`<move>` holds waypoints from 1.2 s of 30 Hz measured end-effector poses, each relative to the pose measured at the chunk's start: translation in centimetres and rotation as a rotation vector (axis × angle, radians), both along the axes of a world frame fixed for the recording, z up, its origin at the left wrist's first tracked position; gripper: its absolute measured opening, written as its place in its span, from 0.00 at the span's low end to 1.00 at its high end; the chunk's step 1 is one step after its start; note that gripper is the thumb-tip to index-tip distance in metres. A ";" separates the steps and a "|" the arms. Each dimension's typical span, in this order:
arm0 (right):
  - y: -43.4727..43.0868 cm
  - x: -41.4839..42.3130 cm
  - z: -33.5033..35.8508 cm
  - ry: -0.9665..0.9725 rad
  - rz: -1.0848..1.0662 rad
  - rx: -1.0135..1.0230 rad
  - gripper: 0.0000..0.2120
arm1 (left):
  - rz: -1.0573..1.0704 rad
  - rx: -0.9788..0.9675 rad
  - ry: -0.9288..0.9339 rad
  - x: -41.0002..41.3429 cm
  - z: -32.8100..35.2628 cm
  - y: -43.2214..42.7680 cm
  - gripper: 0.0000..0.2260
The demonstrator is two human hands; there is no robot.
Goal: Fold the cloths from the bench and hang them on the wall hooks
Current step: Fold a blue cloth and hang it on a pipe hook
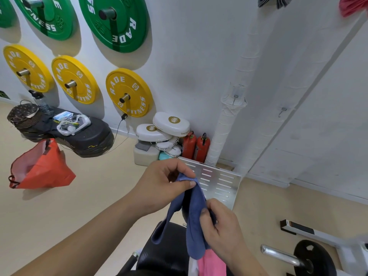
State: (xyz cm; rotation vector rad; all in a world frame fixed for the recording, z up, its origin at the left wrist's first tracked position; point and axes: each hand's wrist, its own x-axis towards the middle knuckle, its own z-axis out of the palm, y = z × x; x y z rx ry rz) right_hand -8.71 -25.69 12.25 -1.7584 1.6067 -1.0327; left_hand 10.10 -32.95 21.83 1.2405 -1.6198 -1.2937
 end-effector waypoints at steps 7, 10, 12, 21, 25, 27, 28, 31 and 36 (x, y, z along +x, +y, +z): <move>0.7 0.1 -0.2 -0.233 0.015 0.075 0.18 | 0.042 -0.024 0.004 0.8 0.0 -0.6 0.06; 1.1 -0.6 -0.2 -0.208 0.113 0.061 0.21 | 0.042 -0.030 -0.011 1.3 -0.2 -0.9 0.06; 1.2 -1.3 -0.4 -0.137 0.215 0.099 0.20 | 0.032 -0.034 -0.024 1.2 -0.4 -0.8 0.06; 2.2 -3.4 -2.8 0.069 0.140 0.007 0.14 | 0.046 -0.083 -0.028 1.9 -0.6 -1.0 0.09; 2.3 -4.6 -3.2 0.180 0.130 0.009 0.17 | 0.040 -0.122 -0.101 2.7 -1.1 -1.1 0.09; 2.3 -5.3 -3.1 0.191 0.118 0.034 0.18 | 0.079 -0.126 -0.114 3.0 -1.4 -1.3 0.09; 2.3 -5.7 -3.0 0.179 0.114 0.039 0.19 | 0.100 -0.120 -0.119 3.2 -1.6 -1.4 0.09; 2.5 -6.9 -2.3 0.086 0.048 0.105 0.19 | 0.101 -0.086 -0.167 3.7 -2.5 -1.6 0.07; 3.3 -8.0 -2.7 -0.017 -0.036 0.409 0.09 | 0.087 -0.035 -0.216 4.4 -3.8 -1.8 0.06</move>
